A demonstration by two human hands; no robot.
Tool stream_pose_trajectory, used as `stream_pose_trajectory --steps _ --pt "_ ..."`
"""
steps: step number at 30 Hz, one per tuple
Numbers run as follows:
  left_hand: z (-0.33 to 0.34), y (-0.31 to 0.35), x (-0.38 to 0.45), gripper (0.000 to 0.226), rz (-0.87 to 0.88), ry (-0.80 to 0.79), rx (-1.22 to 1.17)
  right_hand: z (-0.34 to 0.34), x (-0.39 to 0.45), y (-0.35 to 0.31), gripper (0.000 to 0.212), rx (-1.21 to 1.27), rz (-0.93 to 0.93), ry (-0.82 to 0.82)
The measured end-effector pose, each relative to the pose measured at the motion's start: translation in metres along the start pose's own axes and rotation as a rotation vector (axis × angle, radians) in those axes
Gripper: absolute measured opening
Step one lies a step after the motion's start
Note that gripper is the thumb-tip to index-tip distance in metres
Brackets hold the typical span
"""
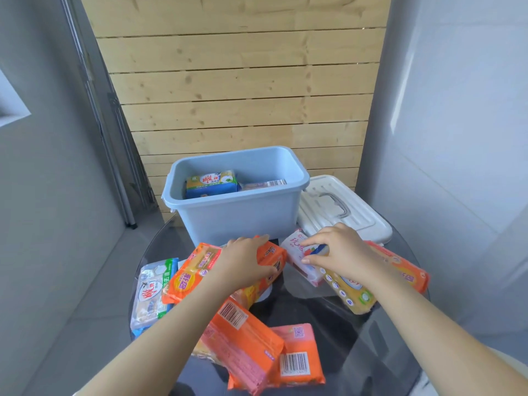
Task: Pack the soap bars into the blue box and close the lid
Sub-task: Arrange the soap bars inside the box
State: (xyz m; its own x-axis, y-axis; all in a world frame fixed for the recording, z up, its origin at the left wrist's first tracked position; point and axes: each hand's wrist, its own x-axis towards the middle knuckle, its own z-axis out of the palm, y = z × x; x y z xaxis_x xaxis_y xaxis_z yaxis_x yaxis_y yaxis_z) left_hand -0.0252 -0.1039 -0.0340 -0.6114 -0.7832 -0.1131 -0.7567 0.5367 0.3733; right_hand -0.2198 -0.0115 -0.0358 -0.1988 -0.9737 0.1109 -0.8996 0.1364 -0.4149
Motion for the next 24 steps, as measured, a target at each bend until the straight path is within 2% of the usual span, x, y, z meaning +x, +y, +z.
stream_pose_trajectory --steps 5,9,11,15,20,24 --pt "0.0 0.003 -0.001 0.053 -0.002 0.08 -0.147 0.001 0.004 -0.003 0.046 0.002 0.001 -0.005" --pt "-0.01 0.005 -0.001 0.067 0.047 0.058 -0.26 -0.002 0.003 -0.008 0.051 0.132 -0.041 -0.036" --pt "-0.026 0.011 -0.001 0.068 0.123 0.009 -0.298 -0.011 0.002 -0.011 0.05 0.266 -0.058 -0.041" --pt "-0.068 0.024 -0.005 0.053 0.258 -0.04 -0.365 -0.04 -0.003 -0.024 0.046 0.452 -0.074 -0.035" --pt "-0.133 0.04 0.002 0.05 0.327 -0.037 -0.444 -0.083 0.009 -0.049 0.041 0.667 -0.152 0.093" --pt "-0.18 0.045 0.022 0.049 0.364 -0.015 -0.514 -0.116 0.043 -0.066 0.05 0.772 -0.181 0.112"
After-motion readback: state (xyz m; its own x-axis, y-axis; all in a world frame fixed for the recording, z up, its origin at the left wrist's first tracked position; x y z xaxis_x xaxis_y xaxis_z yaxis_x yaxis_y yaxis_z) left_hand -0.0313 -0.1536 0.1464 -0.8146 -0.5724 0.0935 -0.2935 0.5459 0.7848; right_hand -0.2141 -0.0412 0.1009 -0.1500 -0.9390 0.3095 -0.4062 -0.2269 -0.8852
